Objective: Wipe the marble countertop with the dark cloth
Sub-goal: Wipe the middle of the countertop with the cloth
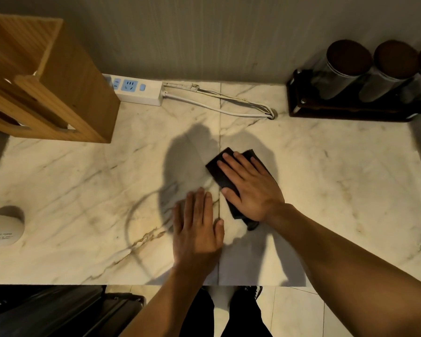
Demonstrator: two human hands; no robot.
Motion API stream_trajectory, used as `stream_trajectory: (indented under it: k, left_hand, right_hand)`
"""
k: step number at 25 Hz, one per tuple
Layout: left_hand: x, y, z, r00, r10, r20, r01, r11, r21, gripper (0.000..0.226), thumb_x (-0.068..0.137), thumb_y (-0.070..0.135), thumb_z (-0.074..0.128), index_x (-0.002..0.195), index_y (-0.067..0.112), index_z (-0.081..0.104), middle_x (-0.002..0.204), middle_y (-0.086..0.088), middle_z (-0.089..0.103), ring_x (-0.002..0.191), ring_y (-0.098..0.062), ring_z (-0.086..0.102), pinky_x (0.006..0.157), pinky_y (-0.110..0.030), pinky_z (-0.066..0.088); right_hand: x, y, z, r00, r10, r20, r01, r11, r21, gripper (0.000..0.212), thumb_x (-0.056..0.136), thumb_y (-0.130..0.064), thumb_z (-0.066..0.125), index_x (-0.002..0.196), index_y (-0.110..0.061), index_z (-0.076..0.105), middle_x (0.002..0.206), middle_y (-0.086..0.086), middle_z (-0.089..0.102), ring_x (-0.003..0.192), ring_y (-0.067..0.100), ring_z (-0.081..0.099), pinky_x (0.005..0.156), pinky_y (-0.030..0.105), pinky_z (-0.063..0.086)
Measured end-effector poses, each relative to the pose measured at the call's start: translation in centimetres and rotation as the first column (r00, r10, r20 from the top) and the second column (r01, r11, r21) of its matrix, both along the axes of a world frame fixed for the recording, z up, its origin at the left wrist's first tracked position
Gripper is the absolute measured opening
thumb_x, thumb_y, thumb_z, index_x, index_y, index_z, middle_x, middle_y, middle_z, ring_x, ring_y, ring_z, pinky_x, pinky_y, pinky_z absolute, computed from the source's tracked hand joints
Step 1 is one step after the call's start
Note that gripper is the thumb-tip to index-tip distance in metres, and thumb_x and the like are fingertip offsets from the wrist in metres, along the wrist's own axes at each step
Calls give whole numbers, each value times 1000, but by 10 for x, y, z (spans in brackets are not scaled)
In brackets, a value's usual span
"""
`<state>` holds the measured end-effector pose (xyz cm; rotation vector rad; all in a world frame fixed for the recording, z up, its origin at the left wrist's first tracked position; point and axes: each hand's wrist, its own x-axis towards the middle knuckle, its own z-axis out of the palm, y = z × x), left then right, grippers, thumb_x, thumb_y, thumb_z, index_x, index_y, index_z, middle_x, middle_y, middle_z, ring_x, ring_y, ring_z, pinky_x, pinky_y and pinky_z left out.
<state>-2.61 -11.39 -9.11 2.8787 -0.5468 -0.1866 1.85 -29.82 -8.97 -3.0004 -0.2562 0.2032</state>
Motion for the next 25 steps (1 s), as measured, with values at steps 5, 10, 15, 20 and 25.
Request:
stream_trajectory:
  k: [5, 10, 15, 20, 25]
  left_hand:
    - [1, 0, -4, 1000, -13, 5, 13, 1000, 18, 59, 94, 38, 37, 144, 7, 39, 153, -12, 36, 144, -31, 26, 113, -55, 23]
    - [4, 1, -7, 1000, 2, -7, -2, 1000, 19, 63, 88, 40, 45, 143, 10, 39, 153, -8, 38, 144, -27, 22, 115, -52, 18]
    - [4, 2, -8, 1000, 13, -28, -13, 1000, 4, 65, 88, 42, 44, 147, 14, 34, 153, -5, 37, 145, -26, 21, 117, -50, 14]
    - [3, 1, -7, 999, 18, -33, -17, 1000, 20, 64, 90, 43, 41, 147, 15, 34, 154, -5, 36, 145, -25, 20, 117, -50, 13]
    - [2, 1, -7, 1000, 7, -4, -7, 1000, 30, 62, 91, 41, 41, 146, 12, 35, 154, -7, 36, 145, -26, 21, 117, -52, 16]
  right_hand:
    - [32, -10, -4, 993, -121, 6, 121, 993, 12, 63, 96, -53, 21, 152, -25, 14, 161, -3, 12, 148, 16, 5, 119, 42, 7]
    - [58, -12, -8, 940, -339, 22, 338, 940, 56, 64, 94, -54, 18, 152, -27, 11, 162, -3, 9, 148, 17, 2, 119, 42, 4]
    - [65, -8, -10, 820, -571, 26, 569, 820, 67, 65, 95, -53, 17, 152, -23, 11, 162, 2, 10, 147, 26, 4, 119, 46, 3]
    - [58, -1, -7, 645, -763, -48, 763, 639, 98, 67, 97, -52, 16, 153, -20, 3, 162, 5, 2, 147, 29, -1, 119, 48, 0]
    - [37, 6, -2, 527, -846, -86, 848, 515, 128, 69, 96, -53, 17, 153, -17, 1, 162, 6, -1, 147, 29, -5, 118, 48, -1]
